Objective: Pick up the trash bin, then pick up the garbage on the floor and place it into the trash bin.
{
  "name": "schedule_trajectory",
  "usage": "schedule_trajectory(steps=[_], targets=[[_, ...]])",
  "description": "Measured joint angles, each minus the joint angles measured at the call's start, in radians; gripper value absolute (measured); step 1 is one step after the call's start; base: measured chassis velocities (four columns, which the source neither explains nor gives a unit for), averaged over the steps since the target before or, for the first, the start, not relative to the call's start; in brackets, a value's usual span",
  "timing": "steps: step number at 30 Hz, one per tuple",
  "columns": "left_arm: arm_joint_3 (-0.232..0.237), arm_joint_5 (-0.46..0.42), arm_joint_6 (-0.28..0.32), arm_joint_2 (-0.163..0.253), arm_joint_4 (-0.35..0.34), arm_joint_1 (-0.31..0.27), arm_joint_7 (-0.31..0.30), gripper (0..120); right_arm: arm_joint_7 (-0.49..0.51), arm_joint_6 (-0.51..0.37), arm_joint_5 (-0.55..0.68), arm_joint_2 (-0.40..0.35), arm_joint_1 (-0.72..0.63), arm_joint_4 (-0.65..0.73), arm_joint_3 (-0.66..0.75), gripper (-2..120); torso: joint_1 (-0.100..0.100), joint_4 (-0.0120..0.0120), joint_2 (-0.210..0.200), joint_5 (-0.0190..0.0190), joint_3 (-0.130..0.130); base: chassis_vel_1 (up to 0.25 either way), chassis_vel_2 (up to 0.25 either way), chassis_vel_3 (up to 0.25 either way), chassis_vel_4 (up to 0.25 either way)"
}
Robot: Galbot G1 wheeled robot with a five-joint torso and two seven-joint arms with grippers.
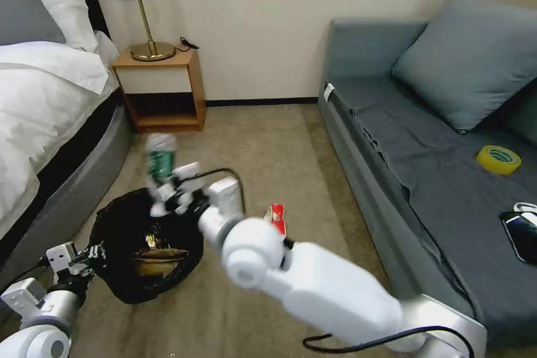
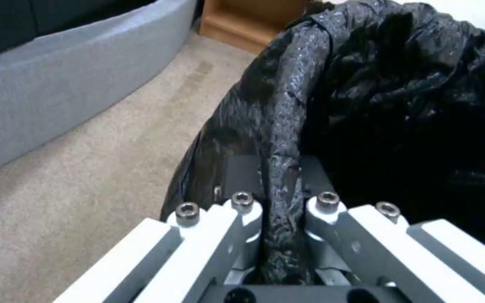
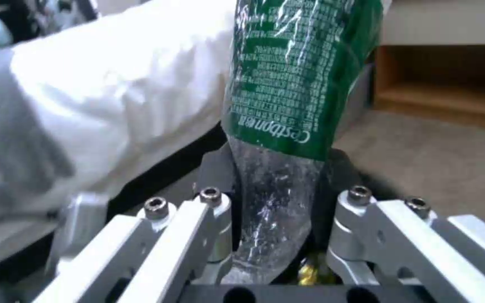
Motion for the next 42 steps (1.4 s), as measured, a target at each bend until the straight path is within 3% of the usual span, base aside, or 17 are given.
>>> schedule_trajectory(steps=[9, 21, 29, 34, 42], targets=[[-0.007, -0.011, -0.001, 0.007, 0.007, 0.004, 0.002, 4, -0.012, -0.003, -0.093, 0.023, -0.043, -0.055, -0.069, 22, 0.0, 0.0, 0.0, -0.0001, 0.0, 0.0, 0.0, 0.0, 0.0], [-0.01, -0.022, -0.002, 0.016, -0.004, 0.01, 0.002, 4, -0.006, -0.022, -0.139, 0.01, -0.08, -0.06, -0.087, 61, 0.0, -0.0002, 0.0, 0.0001, 0.0, 0.0, 0.0, 0.0, 0.0], [-0.01, -0.022, 0.0, 0.009, -0.016, 0.011, 0.002, 4, -0.001, -0.028, -0.151, 0.007, -0.087, -0.058, -0.089, 95, 0.0, -0.0001, 0.0, 0.0003, 0.0, 0.0, 0.0, 0.0, 0.0], [-0.015, -0.022, 0.0, 0.01, -0.014, 0.01, 0.001, 4, 0.022, -0.041, -0.182, -0.007, -0.086, -0.037, -0.064, 99, 0.0, -0.0001, 0.0, 0.0003, 0.0, 0.0, 0.0, 0.0, 0.0], [-0.029, -0.024, 0.001, 0.021, -0.006, 0.007, 0.0, 4, 0.084, -0.04, -0.393, -0.11, -0.124, 0.022, 0.078, 100, 0.0, -0.0001, 0.0, 0.0004, 0.0, 0.0, 0.0, 0.0, 0.0]])
